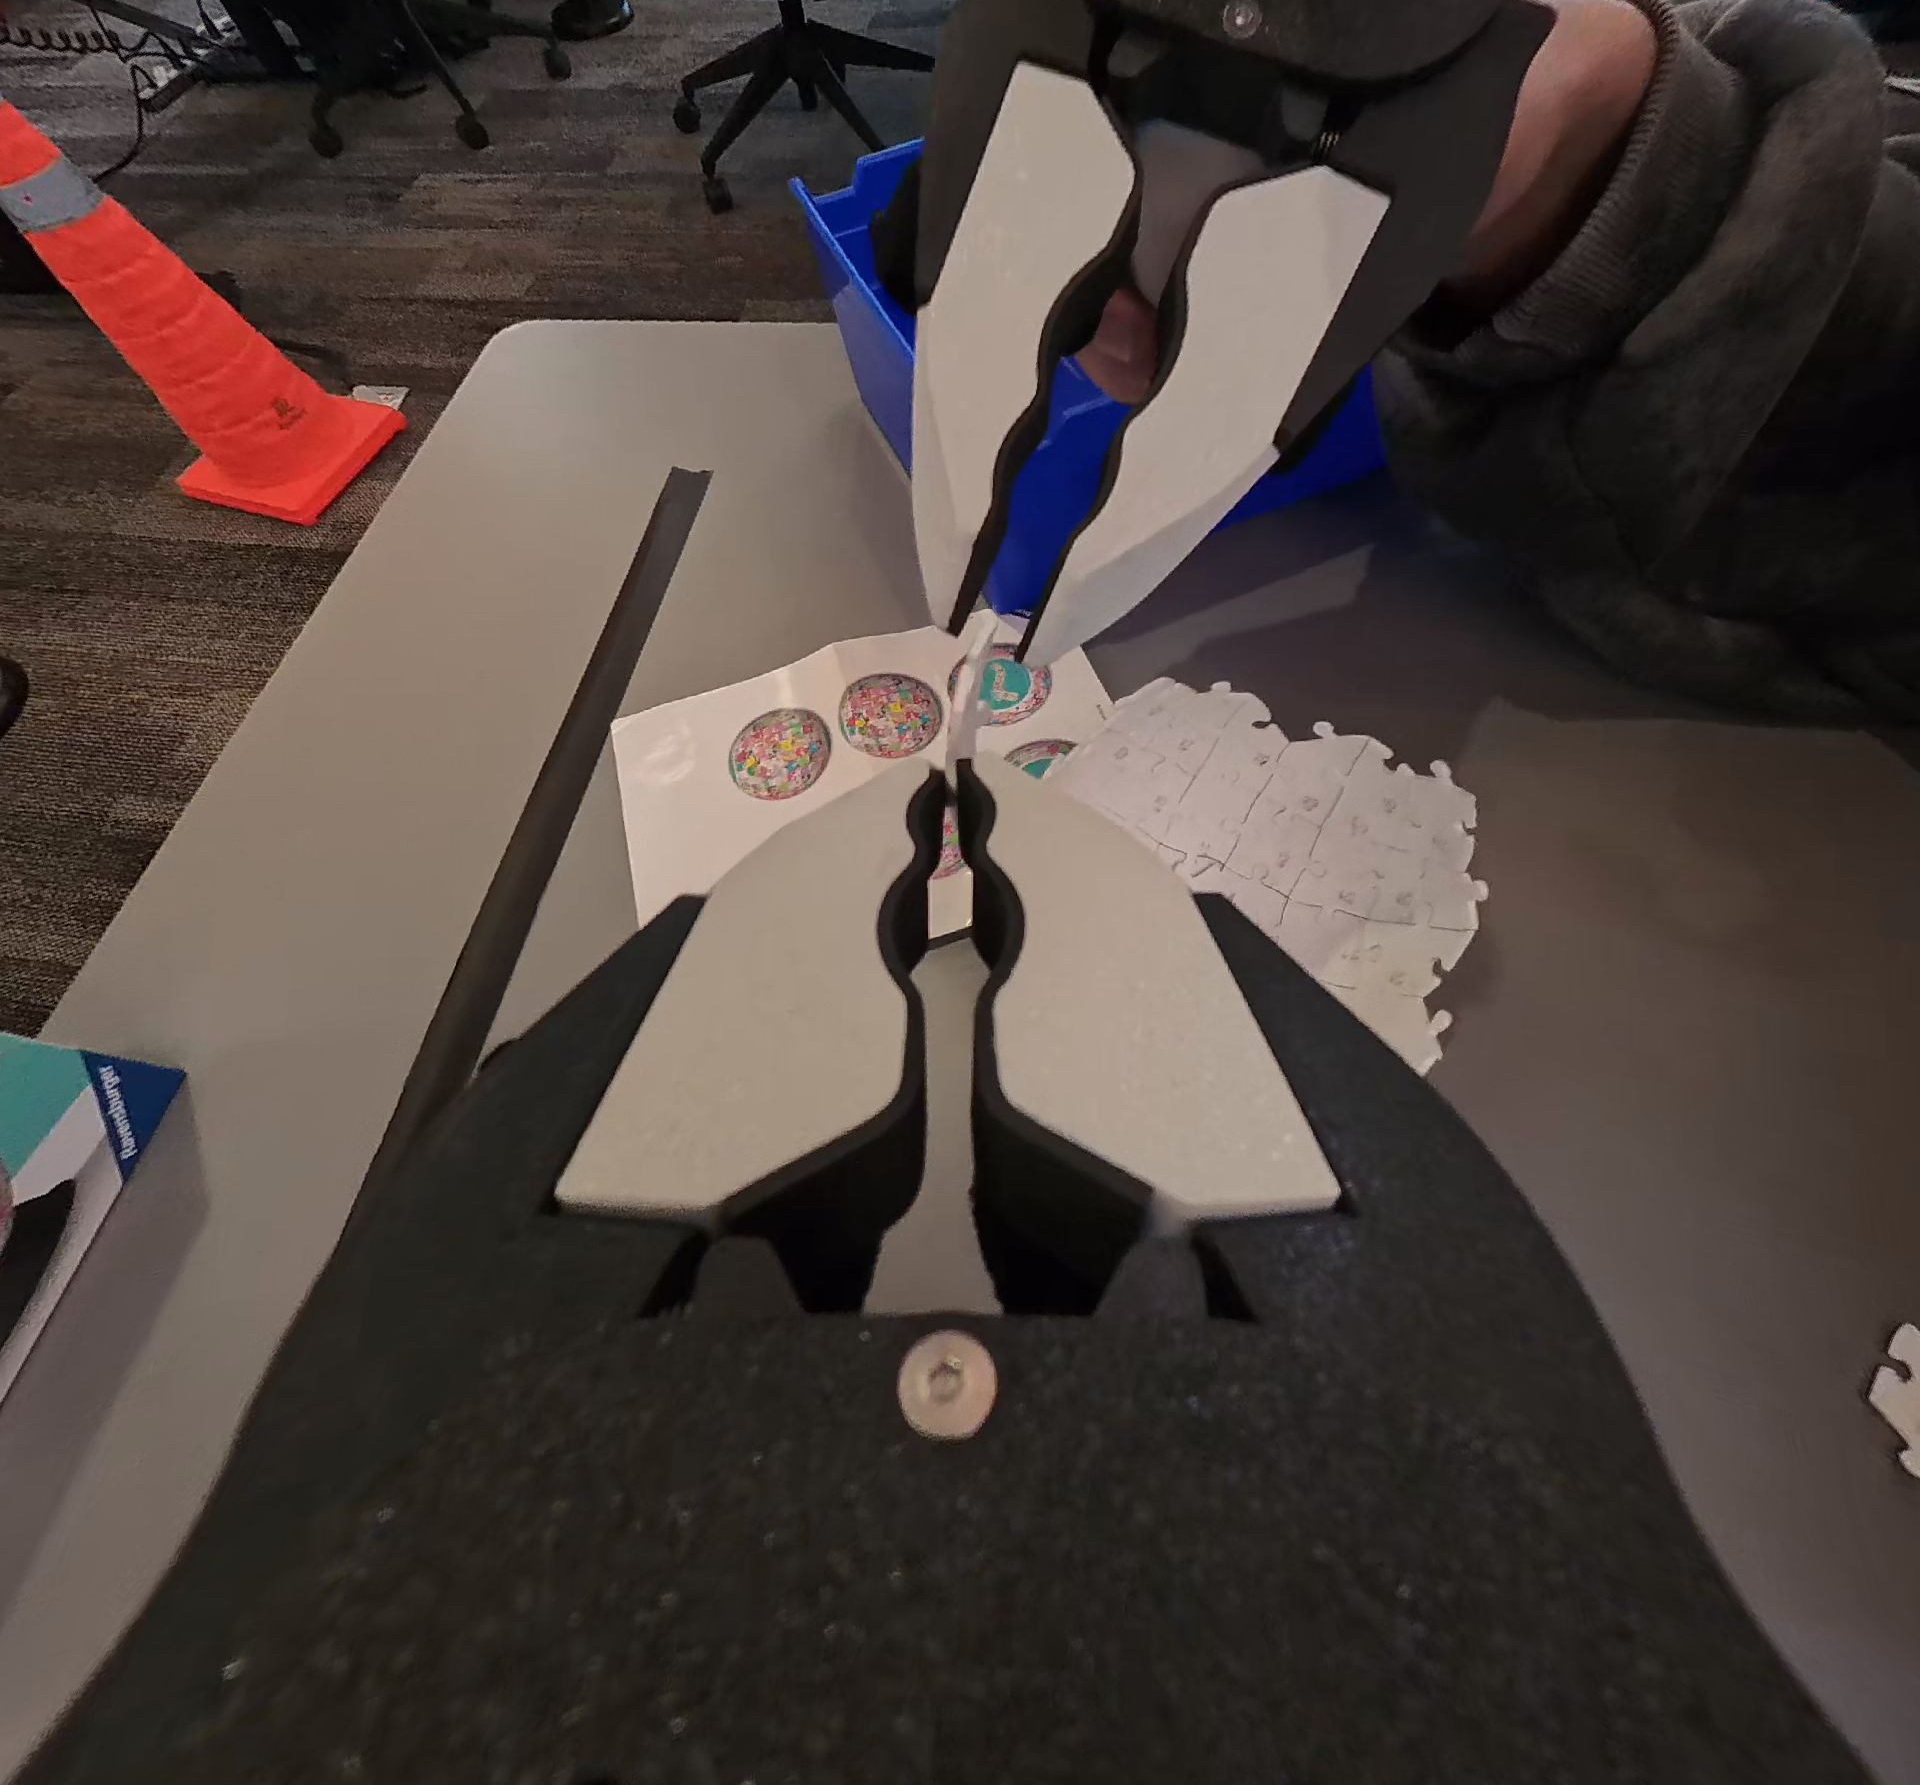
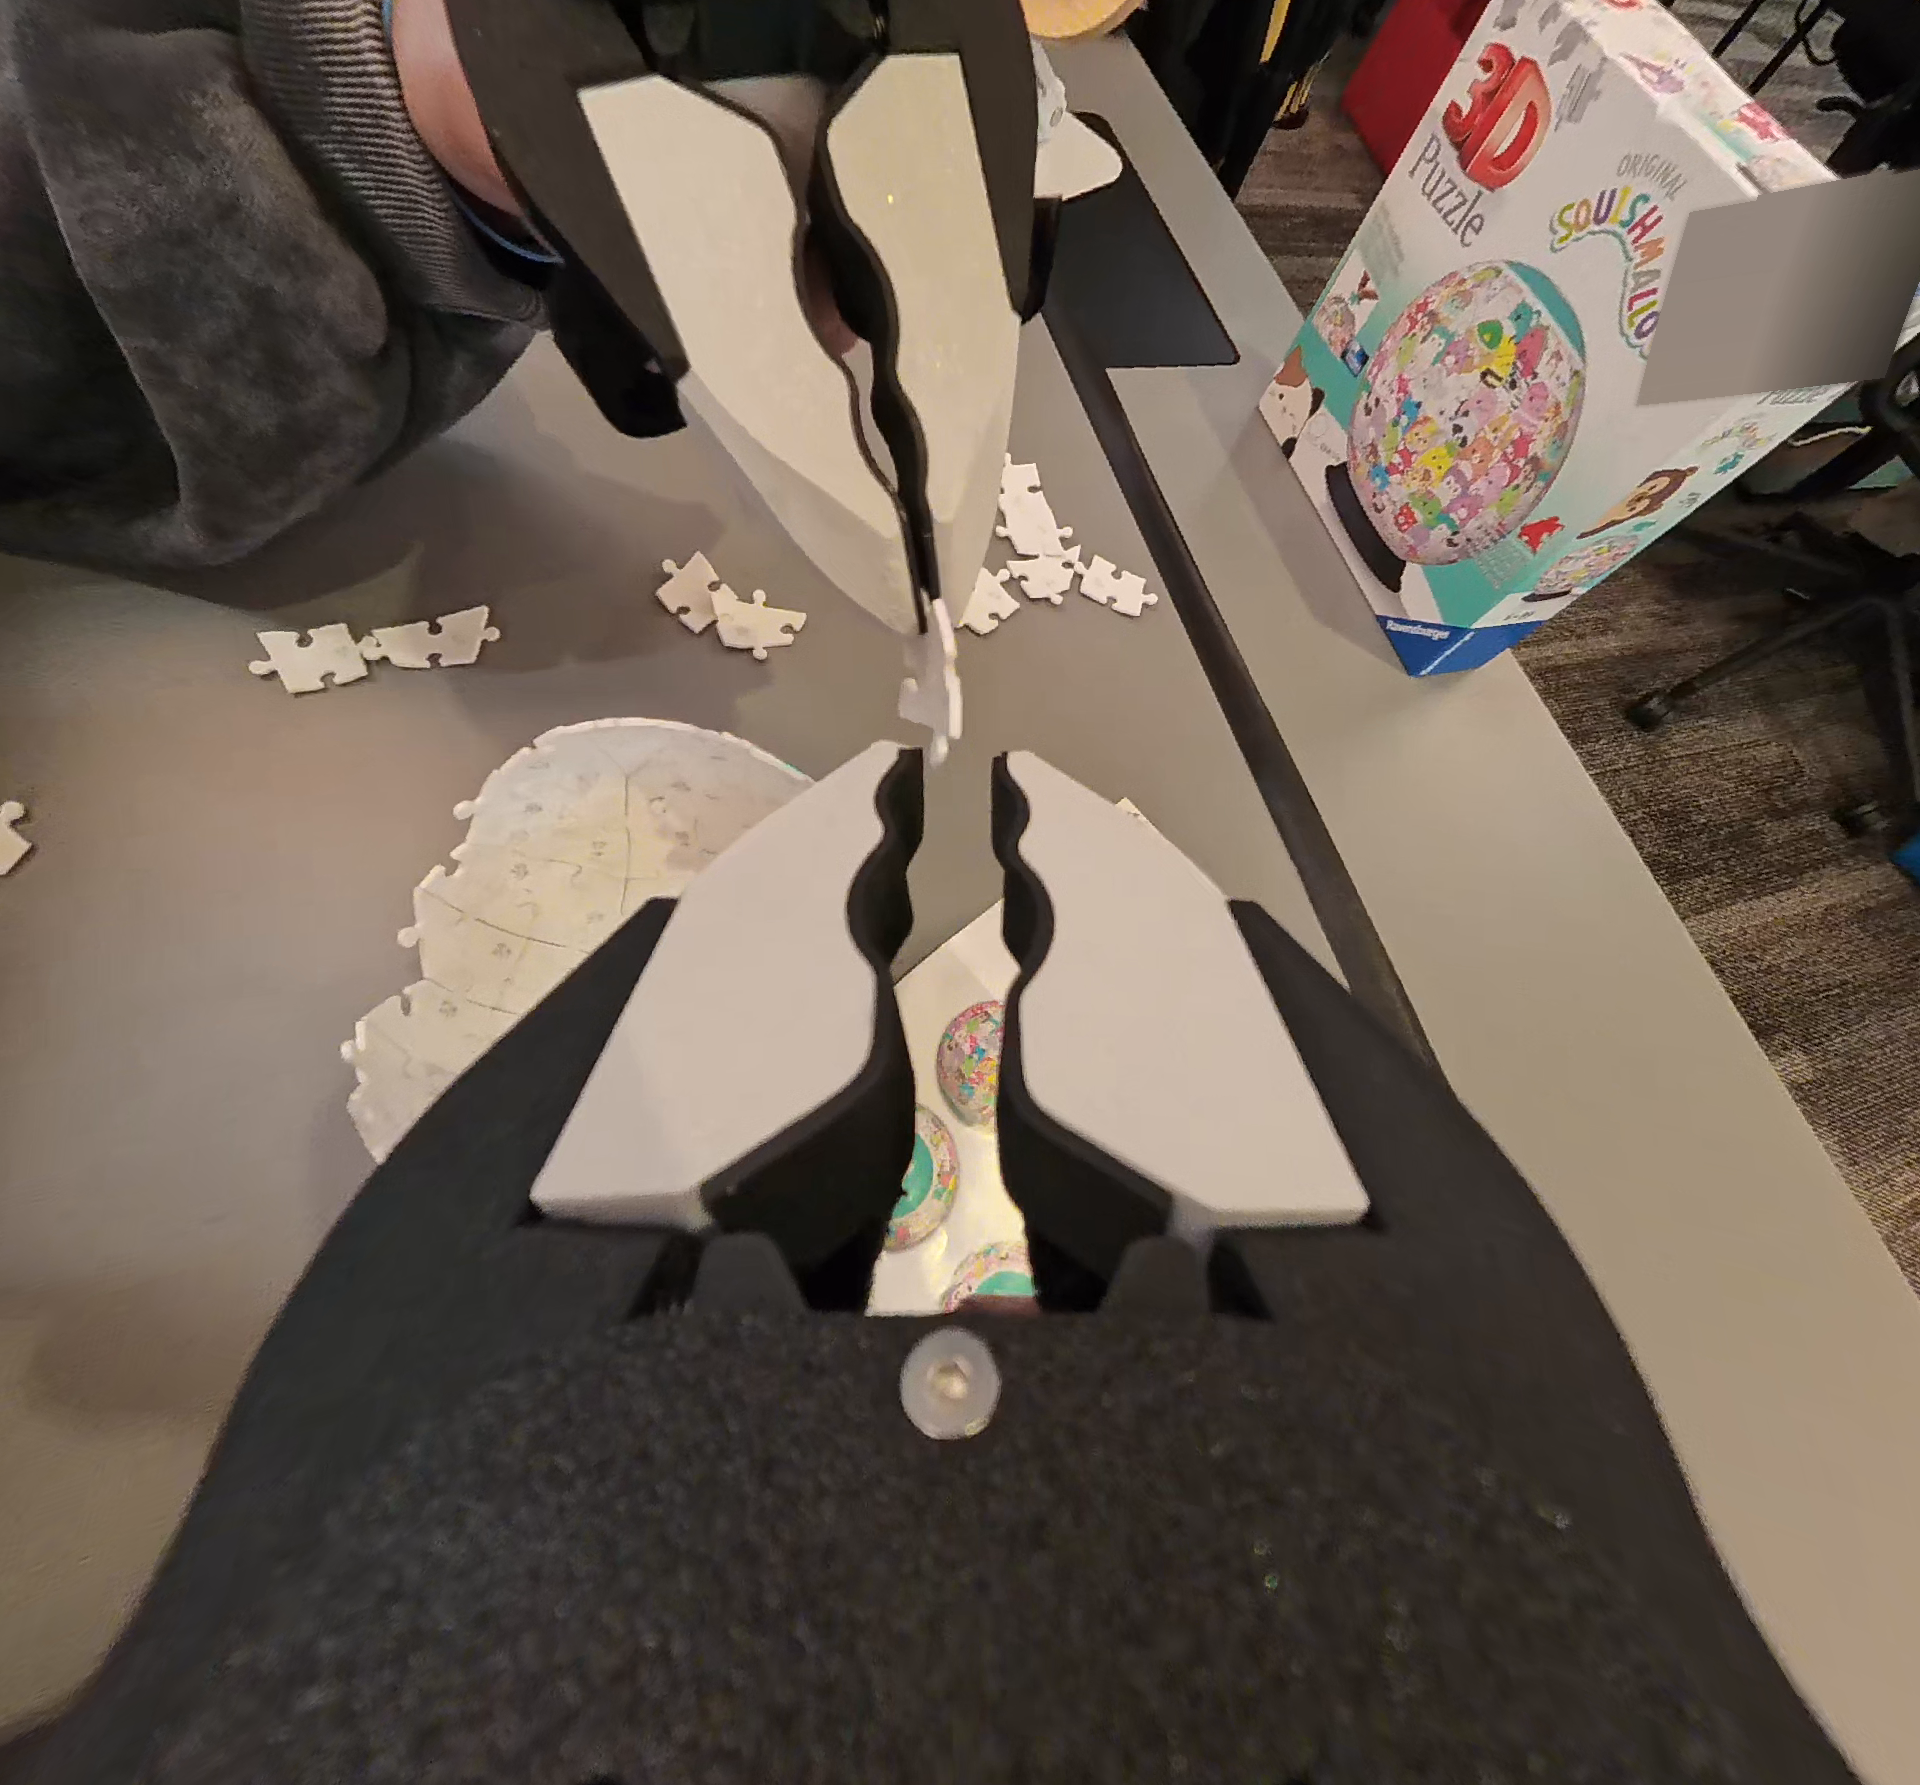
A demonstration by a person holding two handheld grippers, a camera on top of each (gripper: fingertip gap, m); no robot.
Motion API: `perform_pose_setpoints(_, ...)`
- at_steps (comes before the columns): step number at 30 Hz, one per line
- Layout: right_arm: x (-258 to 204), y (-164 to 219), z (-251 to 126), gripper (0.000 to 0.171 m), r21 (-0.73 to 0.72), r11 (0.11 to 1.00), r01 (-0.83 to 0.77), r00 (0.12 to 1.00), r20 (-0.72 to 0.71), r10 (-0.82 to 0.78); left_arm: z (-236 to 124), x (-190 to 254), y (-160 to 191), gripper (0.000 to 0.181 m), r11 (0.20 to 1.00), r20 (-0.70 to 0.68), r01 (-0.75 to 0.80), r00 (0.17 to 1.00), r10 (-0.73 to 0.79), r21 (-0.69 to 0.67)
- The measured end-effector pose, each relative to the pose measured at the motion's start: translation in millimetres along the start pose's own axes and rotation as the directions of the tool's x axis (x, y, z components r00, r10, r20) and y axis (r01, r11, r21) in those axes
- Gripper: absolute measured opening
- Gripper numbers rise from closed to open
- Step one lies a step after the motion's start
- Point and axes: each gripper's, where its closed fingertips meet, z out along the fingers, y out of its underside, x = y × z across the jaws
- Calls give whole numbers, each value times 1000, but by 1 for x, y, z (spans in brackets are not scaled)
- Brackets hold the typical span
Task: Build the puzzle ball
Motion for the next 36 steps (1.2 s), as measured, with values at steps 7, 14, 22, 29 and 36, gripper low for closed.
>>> perform_pose_setpoints(7,1,9,8,8,-33,999,-22,1000,2,22,4,0,6,2,1000,-23,20,1000,-21,-15)
perform_pose_setpoints(14,5,14,6,8,-57,998,-19,1000,-14,19,10,0,13,2,999,-24,21,999,-22,-47)
perform_pose_setpoints(22,4,15,7,5,-68,998,-6,1000,-16,4,11,0,15,2,998,-27,25,999,-27,-54)
perform_pose_setpoints(29,2,13,7,6,-58,998,5,1000,-10,-6,11,-1,17,2,998,-18,17,1000,-19,-67)
perform_pose_setpoints(36,-3,11,9,10,-46,999,14,1000,10,-14,14,-1,20,2,997,-15,6,1000,-7,-82)
